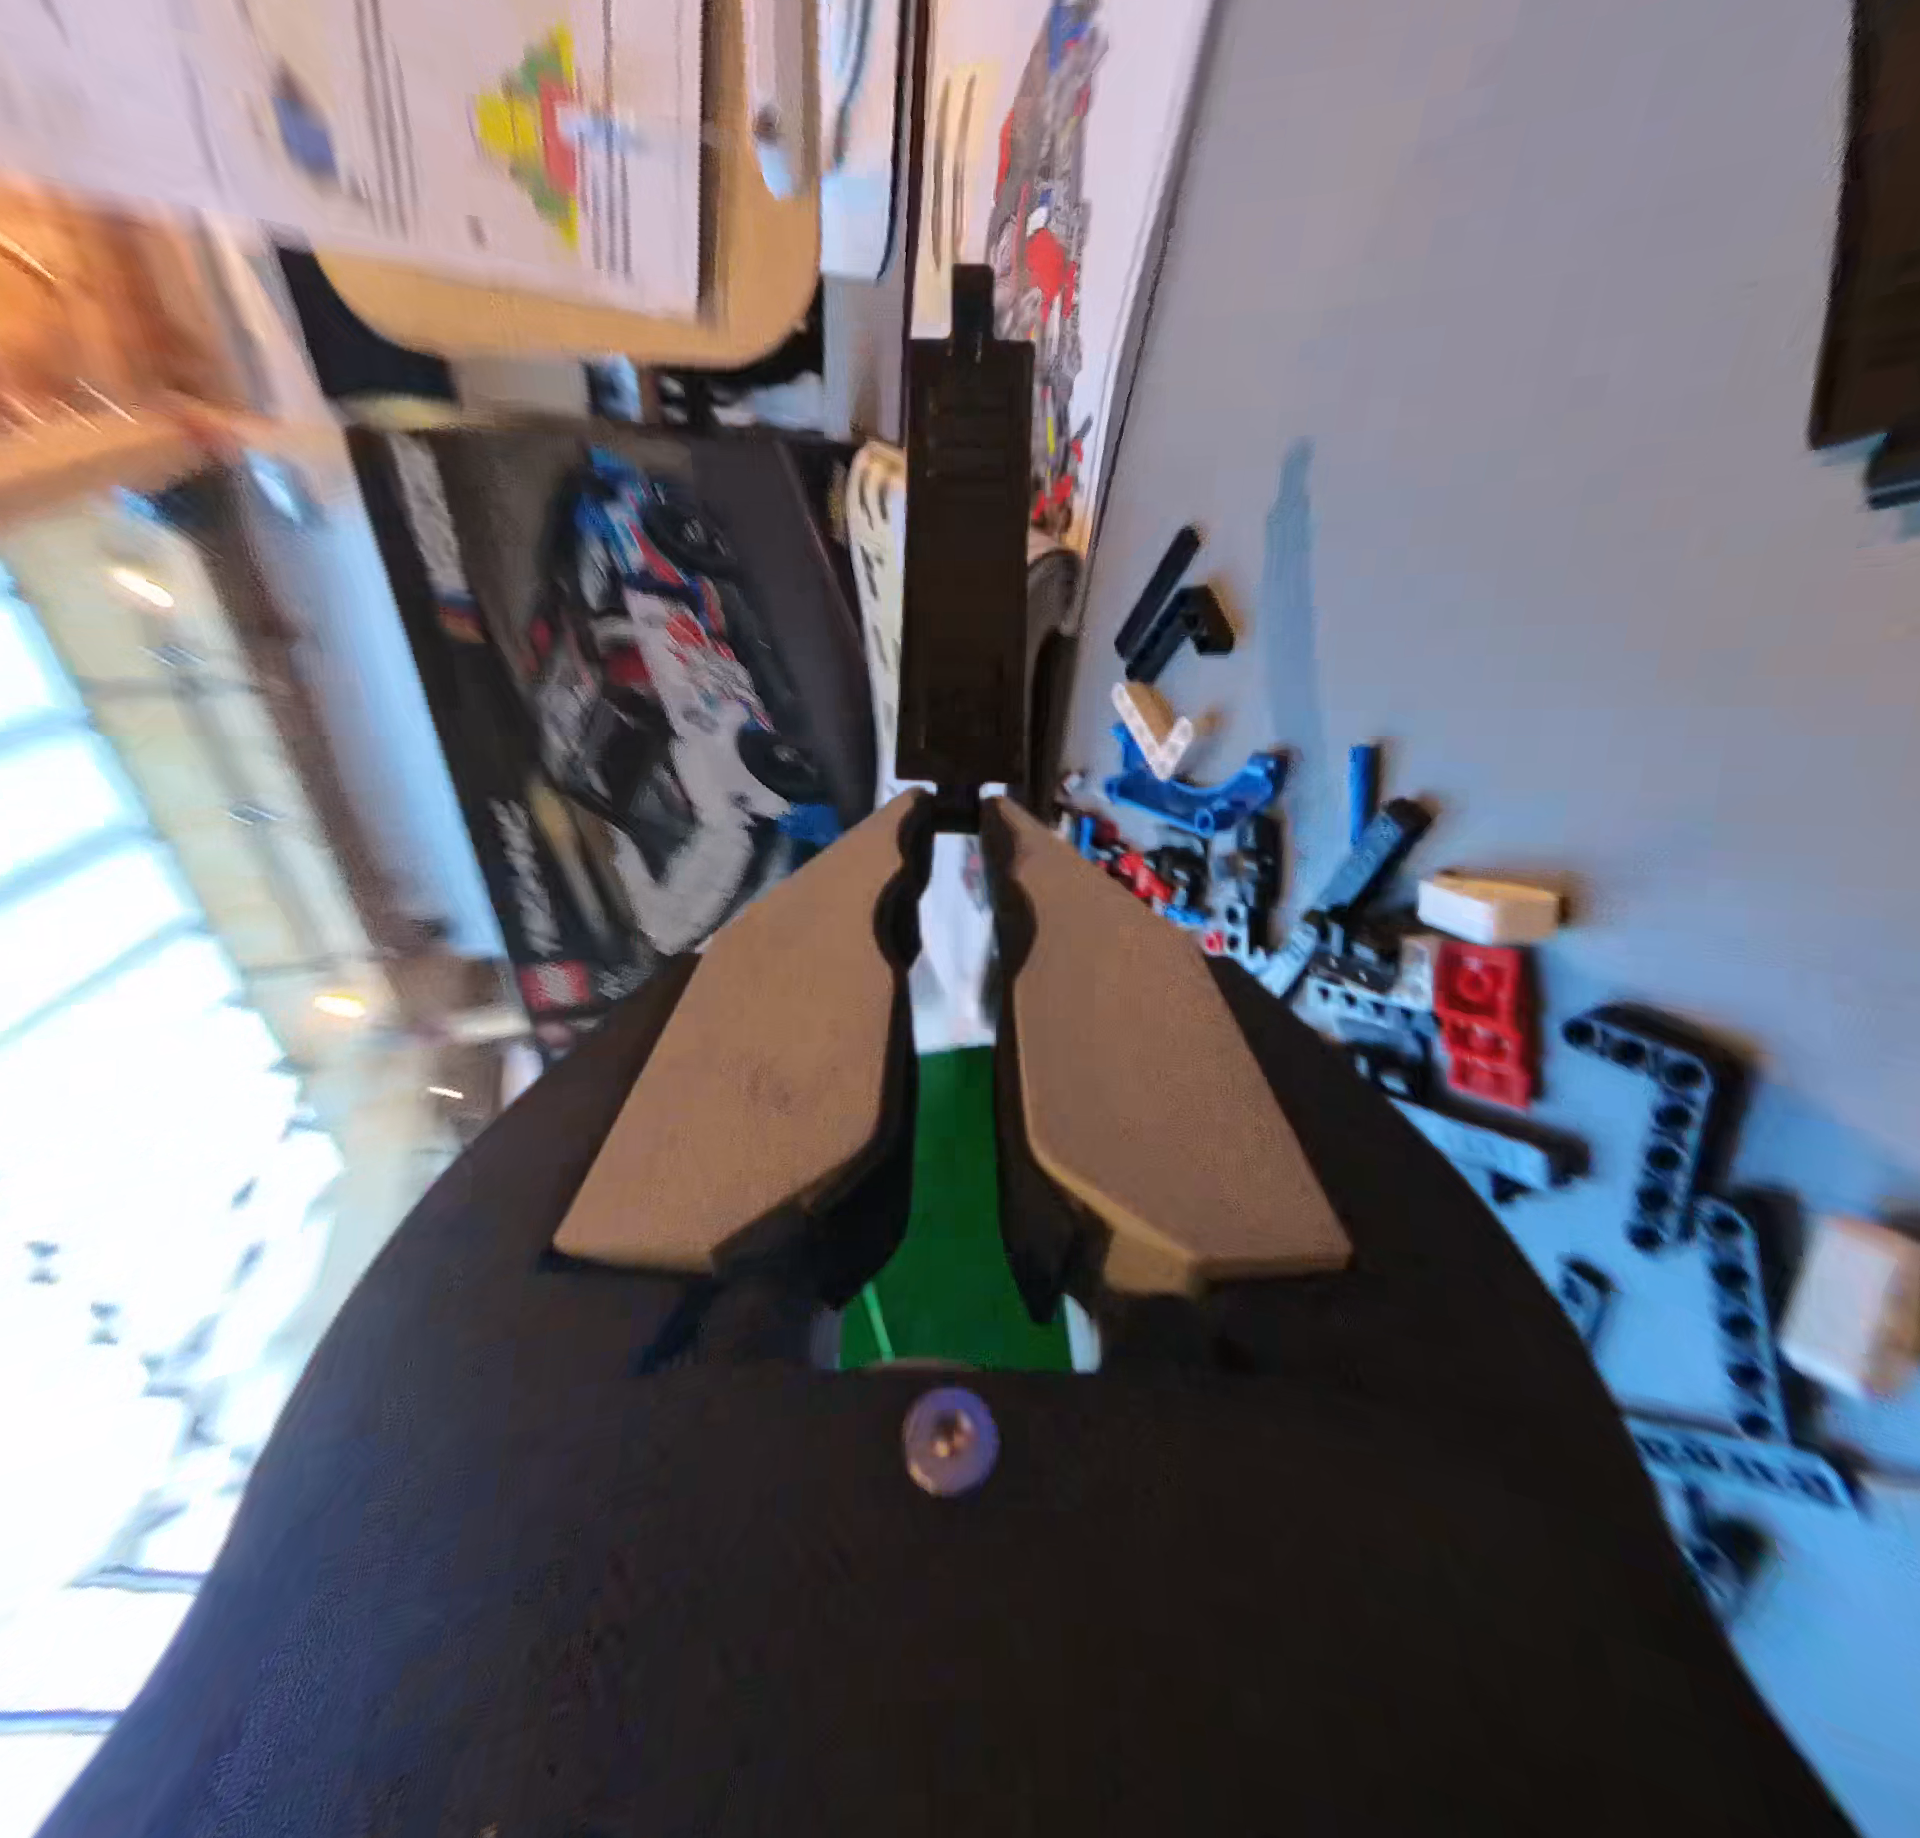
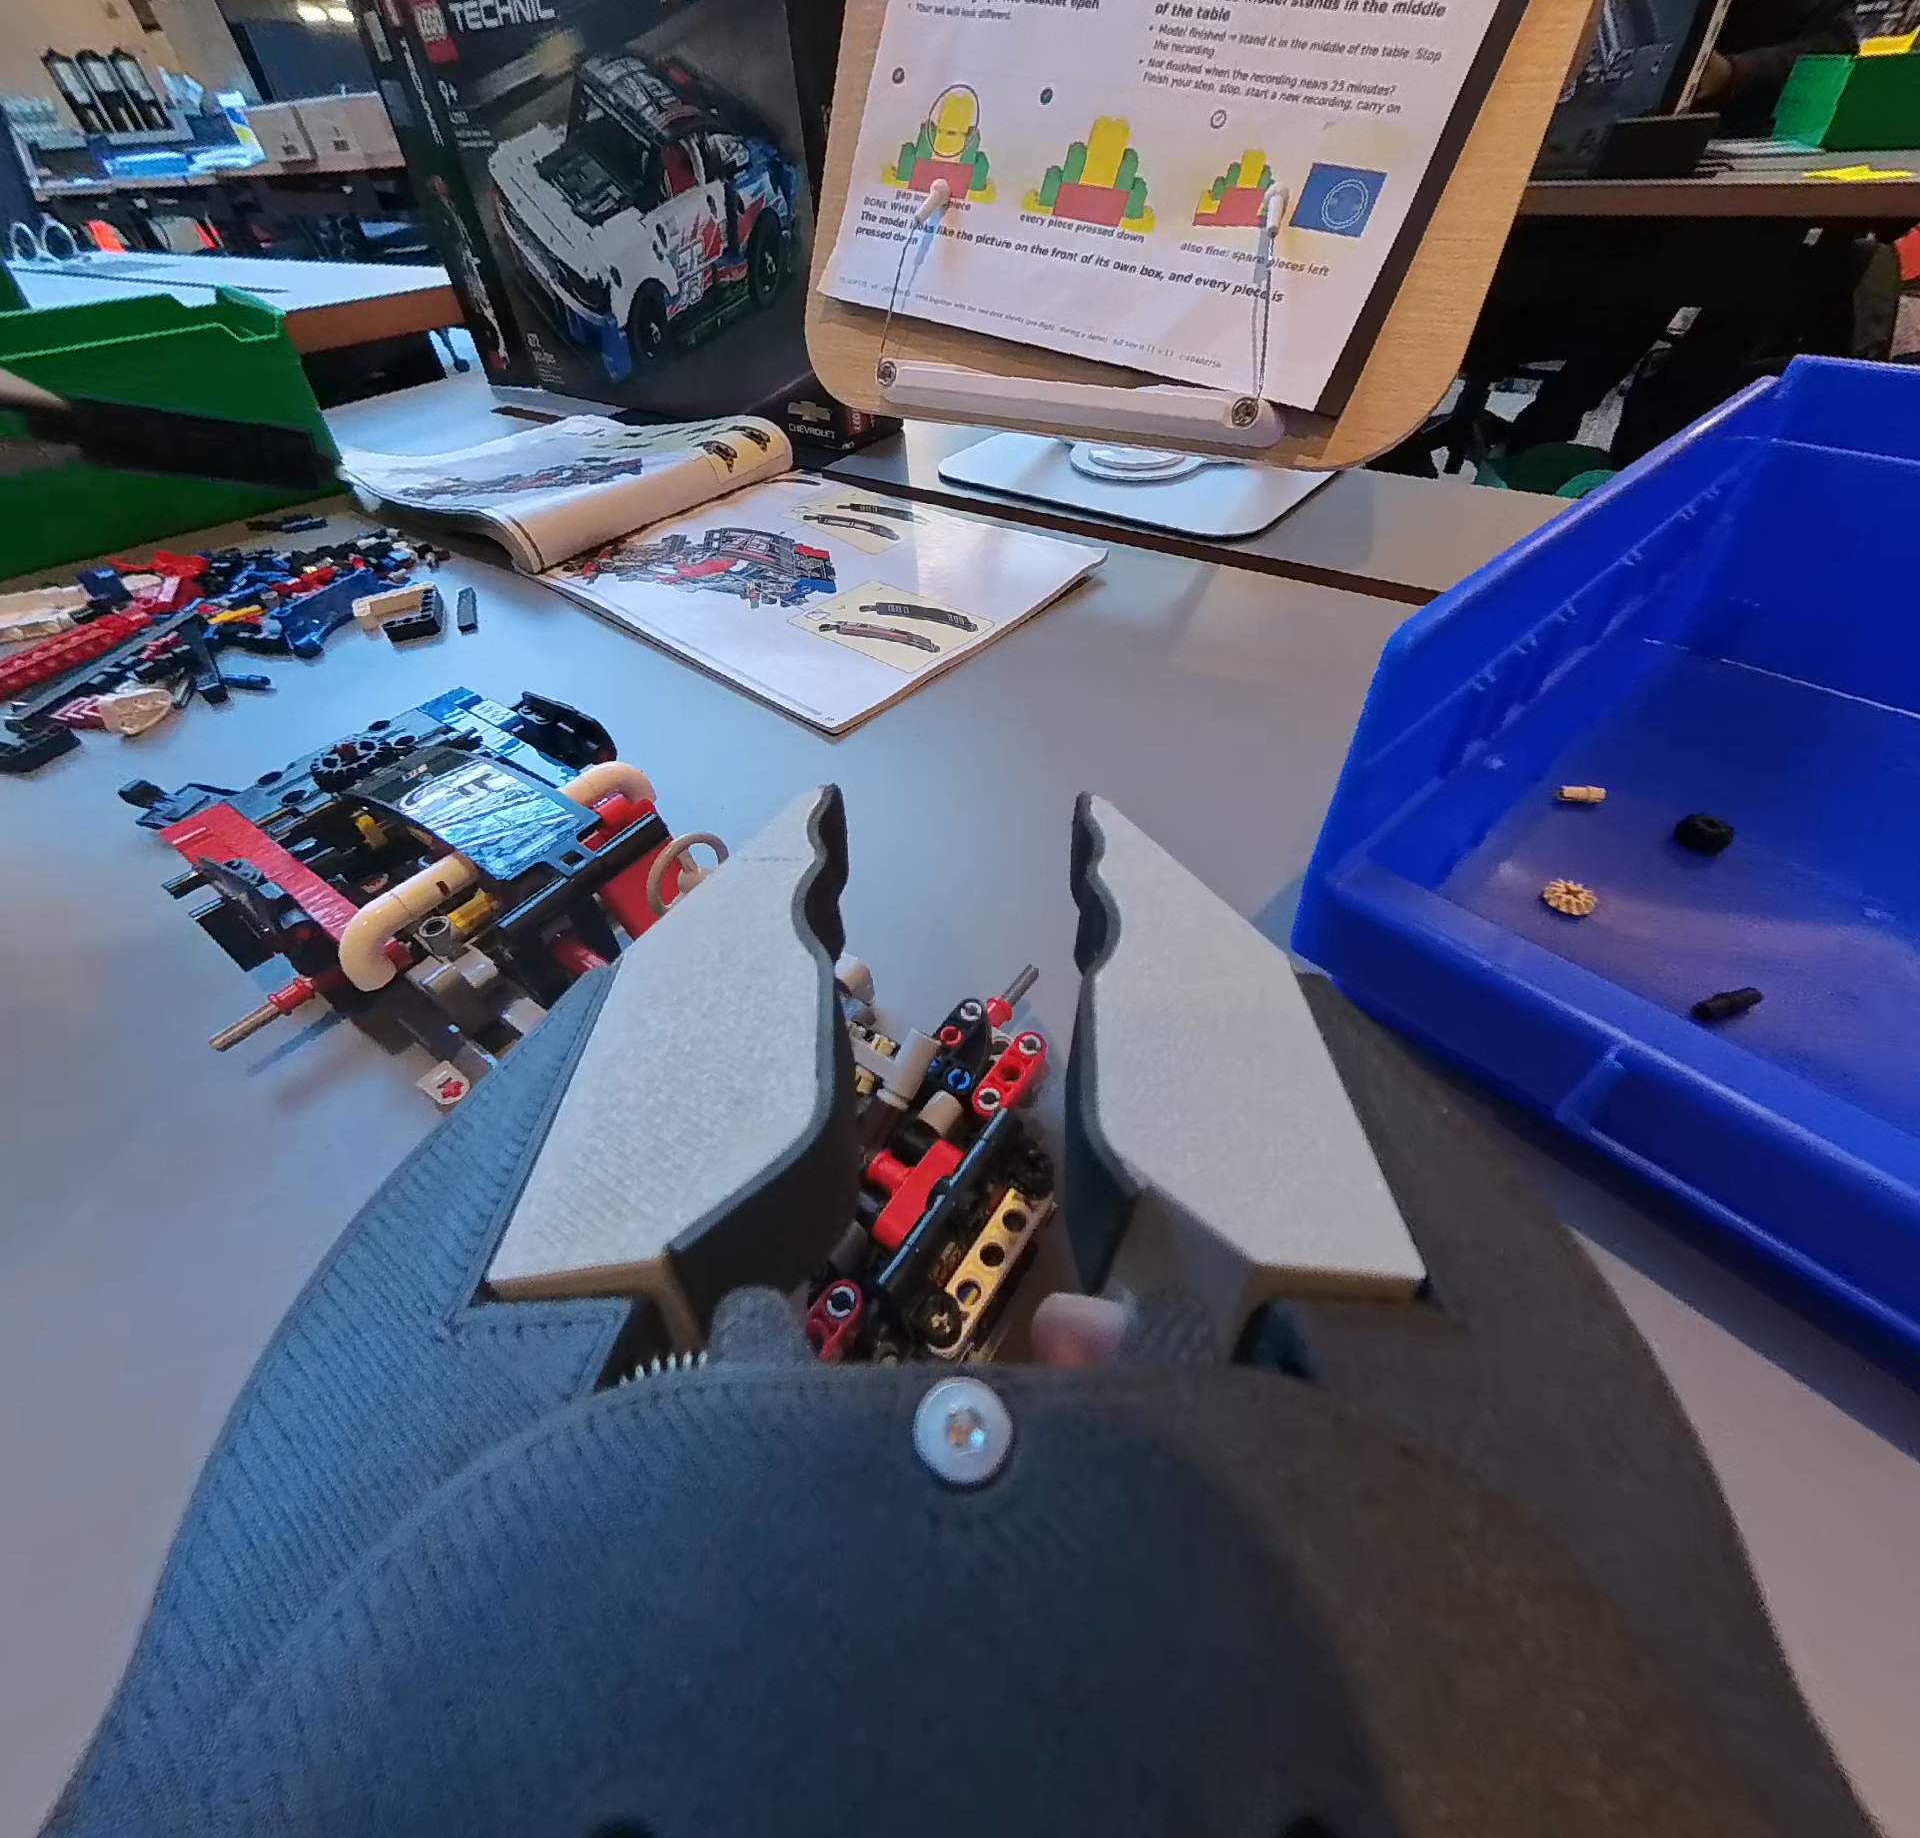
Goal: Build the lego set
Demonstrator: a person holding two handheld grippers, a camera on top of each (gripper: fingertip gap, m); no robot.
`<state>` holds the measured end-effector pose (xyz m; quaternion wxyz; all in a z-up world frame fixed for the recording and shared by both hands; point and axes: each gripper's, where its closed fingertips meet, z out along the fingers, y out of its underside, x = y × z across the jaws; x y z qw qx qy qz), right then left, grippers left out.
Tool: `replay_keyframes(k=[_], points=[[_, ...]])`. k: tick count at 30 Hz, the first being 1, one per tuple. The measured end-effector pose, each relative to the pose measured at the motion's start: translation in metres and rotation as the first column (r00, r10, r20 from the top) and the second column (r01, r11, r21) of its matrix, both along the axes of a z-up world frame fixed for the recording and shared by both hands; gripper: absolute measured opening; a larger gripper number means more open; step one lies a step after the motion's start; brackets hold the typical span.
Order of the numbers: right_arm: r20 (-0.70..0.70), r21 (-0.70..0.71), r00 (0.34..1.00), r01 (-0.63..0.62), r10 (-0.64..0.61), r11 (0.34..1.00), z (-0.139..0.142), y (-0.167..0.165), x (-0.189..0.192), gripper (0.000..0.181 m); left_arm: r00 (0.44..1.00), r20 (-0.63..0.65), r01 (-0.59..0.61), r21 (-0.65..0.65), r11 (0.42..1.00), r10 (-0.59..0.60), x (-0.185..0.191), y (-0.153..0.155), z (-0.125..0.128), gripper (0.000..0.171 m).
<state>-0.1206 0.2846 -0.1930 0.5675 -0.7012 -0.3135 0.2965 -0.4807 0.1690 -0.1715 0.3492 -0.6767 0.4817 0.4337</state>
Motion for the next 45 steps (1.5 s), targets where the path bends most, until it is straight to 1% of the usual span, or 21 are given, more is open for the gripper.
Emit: replay_keyframes(k=[1,3,5,8,11,14,16,18,20,22,24,25,28,31,33,35,36,37,40,42,45], points=[[-0.003,0.001,1.0,-0.001,0.001,1.0,0.001,0.0,0.0,0.04,0.997,-0.076,0.036,-0.003,0.999,-0.036,0.008,0.005,-0.01,0.006],[-0.006,0.004,1.0,-0.003,0.003,1.0,0.002,-0.001,0.001,0.04,0.986,-0.146,0.076,-0.064,0.995,-0.085,0.02,0.01,-0.037,0.006],[-0.008,0.009,1.0,-0.004,0.004,1.0,0.003,-0.002,0.001,0.04,0.963,-0.23,0.125,-0.082,0.989,-0.141,0.029,0.014,-0.051,0.006],[-0.012,0.013,1.0,-0.004,0.005,1.0,0.004,-0.003,0.002,0.04,0.933,-0.292,0.19,-0.094,0.977,-0.209,0.043,0.013,-0.053,0.006],[-0.021,0.012,1.0,-0.005,0.006,1.0,0.006,-0.003,0.002,0.04,0.924,-0.29,0.229,-0.099,0.968,-0.248,0.051,0.007,-0.049,0.008],[-0.023,0.01,1.0,-0.008,0.008,1.0,0.006,-0.003,0.002,0.04,0.91,-0.303,0.268,-0.095,0.959,-0.285,0.055,0.0,-0.045,0.018],[-0.022,0.009,1.0,-0.01,0.01,1.0,0.006,-0.003,0.001,0.04,0.899,-0.297,0.299,-0.121,0.946,-0.322,0.057,-0.009,-0.048,0.025],[-0.021,0.009,1.0,-0.011,0.011,1.0,0.005,-0.003,0.001,0.04,0.905,-0.272,0.309,-0.109,0.945,-0.327,0.058,-0.015,-0.046,0.025],[-0.019,0.007,1.0,-0.009,0.009,1.0,0.005,-0.003,0.001,0.04,0.937,-0.193,0.275,-0.114,0.955,-0.292,0.056,-0.022,-0.044,0.027],[-0.017,0.006,1.0,-0.005,0.005,1.0,0.004,-0.002,0.001,0.04,0.973,-0.055,0.216,-0.108,0.97,-0.223,0.055,-0.028,-0.037,0.028],[-0.015,0.004,1.0,0.0,0.0,1.0,0.003,-0.002,0.002,0.04,0.982,0.116,0.158,-0.097,0.983,-0.146,0.058,-0.036,-0.028,0.028],[-0.015,0.003,1.0,0.002,-0.002,1.0,0.003,-0.001,0.002,0.04,0.973,0.202,0.136,-0.094,0.986,-0.115,0.06,-0.041,-0.024,0.029],[-0.014,-0.006,1.0,0.005,-0.005,1.0,0.0,0.0,0.002,0.04,0.91,0.408,0.109,-0.072,0.991,-0.071,0.07,-0.055,-0.017,0.029],[-0.01,-0.002,1.0,0.009,-0.009,1.0,0.0,0.001,0.002,0.04,0.847,0.532,0.071,-0.072,0.995,-0.022,0.073,-0.065,-0.02,0.029],[-0.008,0.005,1.0,0.013,-0.013,1.0,0.001,0.001,0.002,0.04,0.79,0.614,0.058,-0.07,0.996,-0.003,0.077,-0.07,-0.023,0.029],[-0.011,0.009,1.0,0.016,-0.016,1.0,0.001,0.001,0.003,0.04,0.711,0.703,0.055,-0.072,0.996,0.011,0.084,-0.075,-0.027,0.029],[-0.012,0.008,1.0,0.017,-0.017,1.0,0.001,0.001,0.003,0.04,0.68,0.733,0.058,-0.075,0.995,0.016,0.087,-0.077,-0.03,0.028],[-0.014,0.006,1.0,0.019,-0.018,1.0,0.001,0.001,0.003,0.04,0.667,0.745,0.05,-0.075,0.996,0.023,0.088,-0.078,-0.033,0.028],[-0.021,0.005,1.0,0.021,-0.021,1.0,0.002,0.002,0.004,0.041,0.688,0.724,0.042,-0.111,0.993,0.052,0.087,-0.08,-0.045,0.03],[-0.022,0.005,1.0,0.02,-0.02,1.0,0.002,0.002,0.004,0.041,0.691,0.721,0.051,-0.114,0.992,0.047,0.09,-0.078,-0.045,0.03],[-0.027,0.01,0.999,0.021,-0.021,1.0,0.003,0.002,0.005,0.041,0.647,0.761,0.081,-0.123,0.989,0.041,0.102,-0.076,-0.044,0.03]])
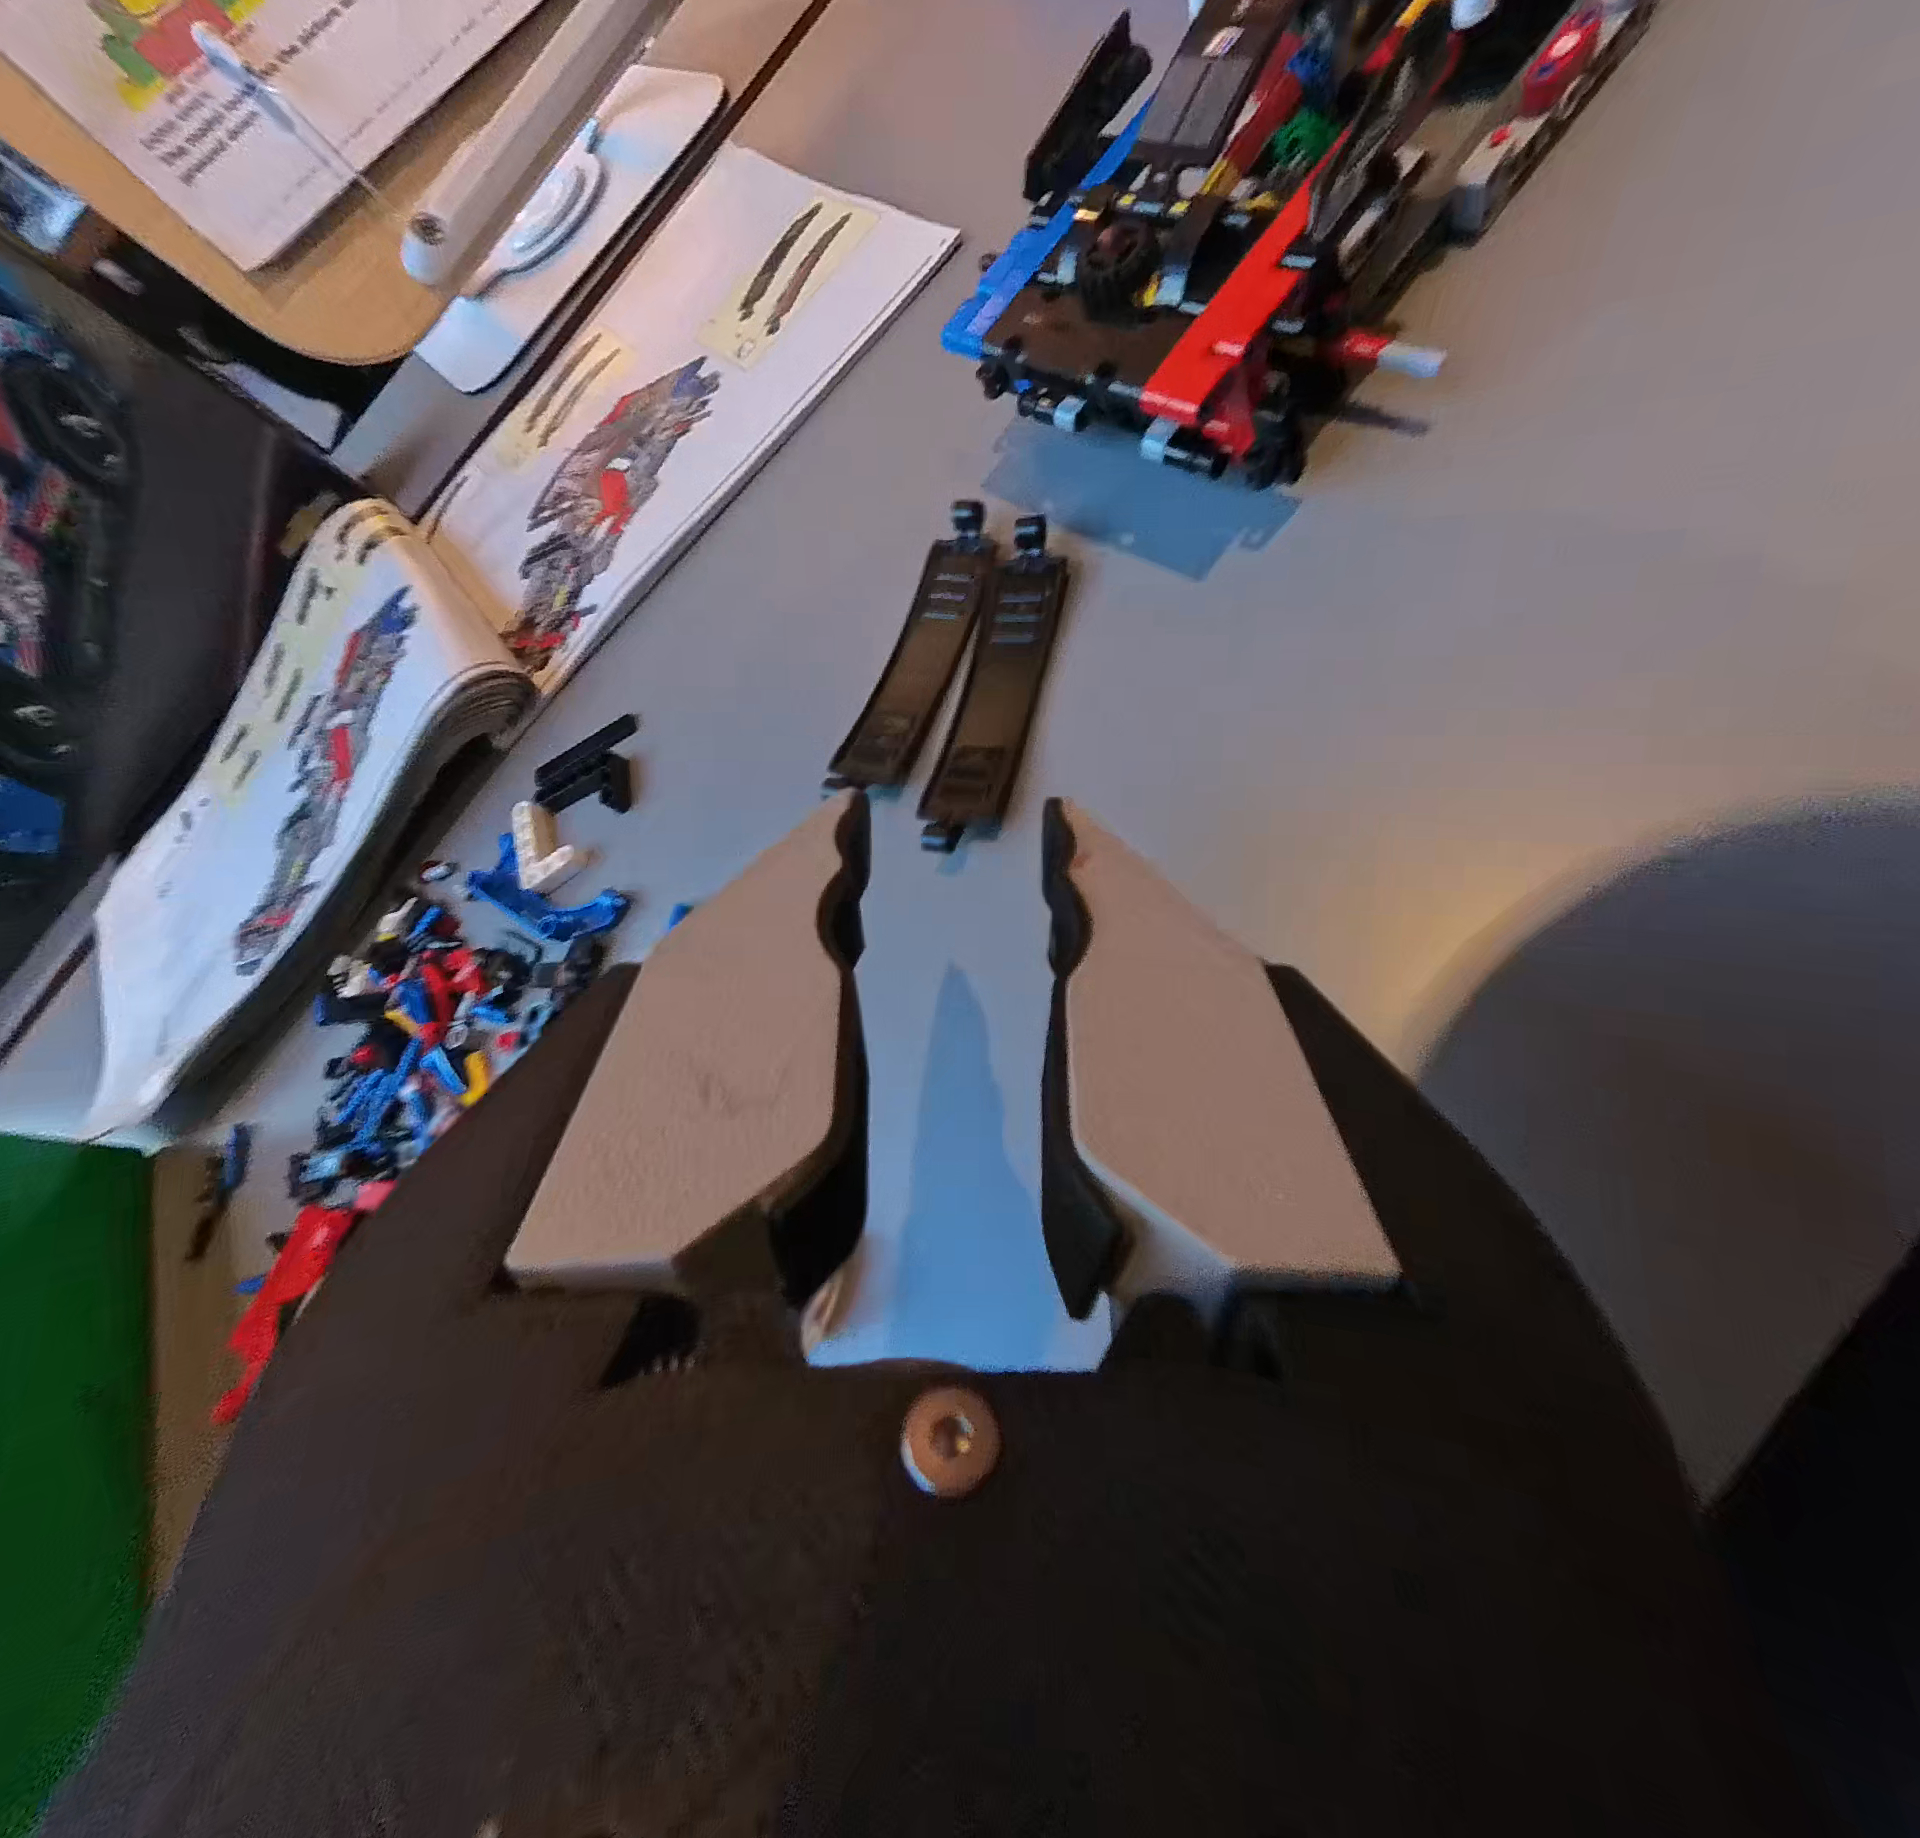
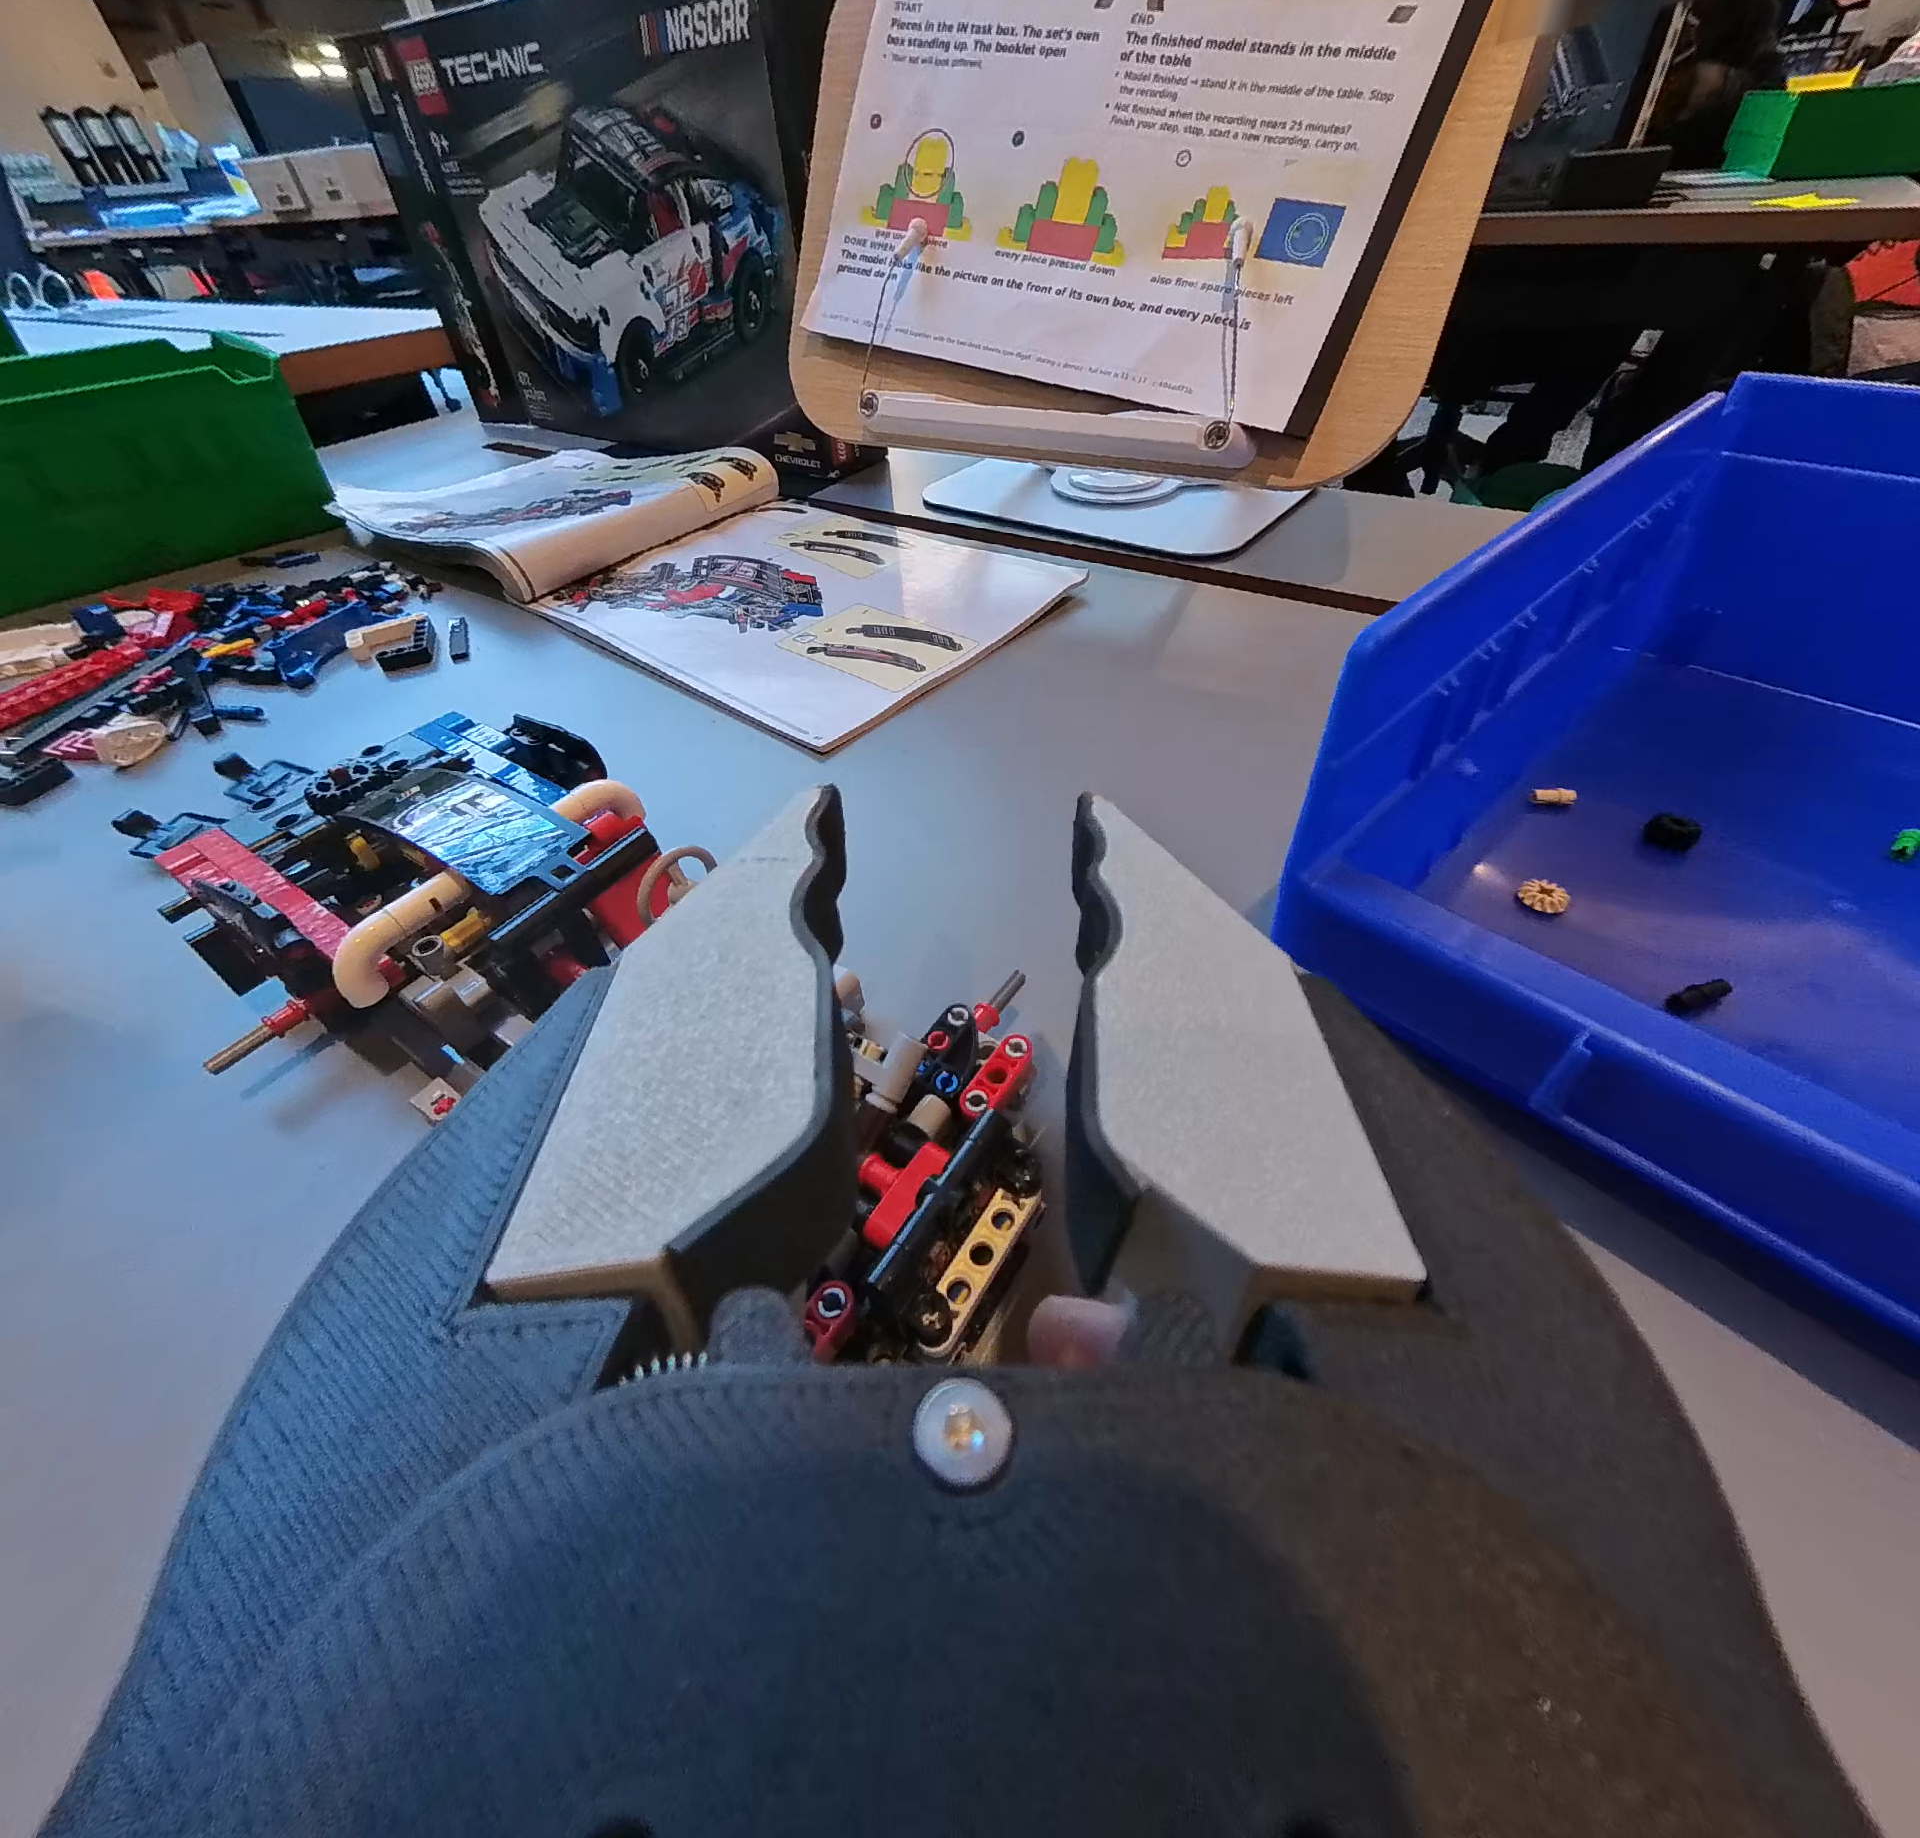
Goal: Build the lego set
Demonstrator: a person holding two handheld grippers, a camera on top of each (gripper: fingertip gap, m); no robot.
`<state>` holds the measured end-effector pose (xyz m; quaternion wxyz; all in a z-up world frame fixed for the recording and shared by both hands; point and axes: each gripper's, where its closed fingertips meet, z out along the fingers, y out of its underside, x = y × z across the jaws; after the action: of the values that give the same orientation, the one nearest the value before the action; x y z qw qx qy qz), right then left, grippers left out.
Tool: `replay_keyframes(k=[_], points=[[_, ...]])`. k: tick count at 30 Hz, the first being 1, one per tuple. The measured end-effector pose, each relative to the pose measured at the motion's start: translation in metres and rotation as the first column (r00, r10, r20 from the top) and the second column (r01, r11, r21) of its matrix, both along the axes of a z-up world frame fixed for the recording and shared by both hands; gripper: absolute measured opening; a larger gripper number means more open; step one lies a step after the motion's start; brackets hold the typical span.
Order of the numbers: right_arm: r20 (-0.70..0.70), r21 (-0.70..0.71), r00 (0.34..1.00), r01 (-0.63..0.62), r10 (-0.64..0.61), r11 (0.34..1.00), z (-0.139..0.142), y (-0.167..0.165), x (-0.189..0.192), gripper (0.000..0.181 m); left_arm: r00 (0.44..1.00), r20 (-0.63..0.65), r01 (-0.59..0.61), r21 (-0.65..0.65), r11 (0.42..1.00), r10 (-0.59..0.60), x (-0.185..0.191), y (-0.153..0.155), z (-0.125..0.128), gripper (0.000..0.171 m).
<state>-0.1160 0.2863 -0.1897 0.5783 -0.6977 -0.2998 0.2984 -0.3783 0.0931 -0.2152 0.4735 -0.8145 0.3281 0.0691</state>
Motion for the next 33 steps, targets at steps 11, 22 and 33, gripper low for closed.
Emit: replay_keyframes(k=[11,22,33], points=[[-0.03,0.013,1.0,0.001,0.0,1.0,0.007,-0.002,0.005,0.041,1.0,-0.007,0.029,-0.062,0.998,-0.029,0.018,-0.001,-0.025,0.032],[-0.031,0.008,0.999,-0.007,0.008,1.0,0.006,-0.003,0.004,0.042,0.993,0.007,0.117,-0.208,0.971,-0.119,0.027,0.007,-0.032,0.051],[-0.027,0.004,1.0,0.007,-0.007,1.0,0.005,-0.003,0.009,0.042,0.946,0.303,0.215,-0.331,0.919,-0.112,0.044,0.043,-0.018,0.064]])
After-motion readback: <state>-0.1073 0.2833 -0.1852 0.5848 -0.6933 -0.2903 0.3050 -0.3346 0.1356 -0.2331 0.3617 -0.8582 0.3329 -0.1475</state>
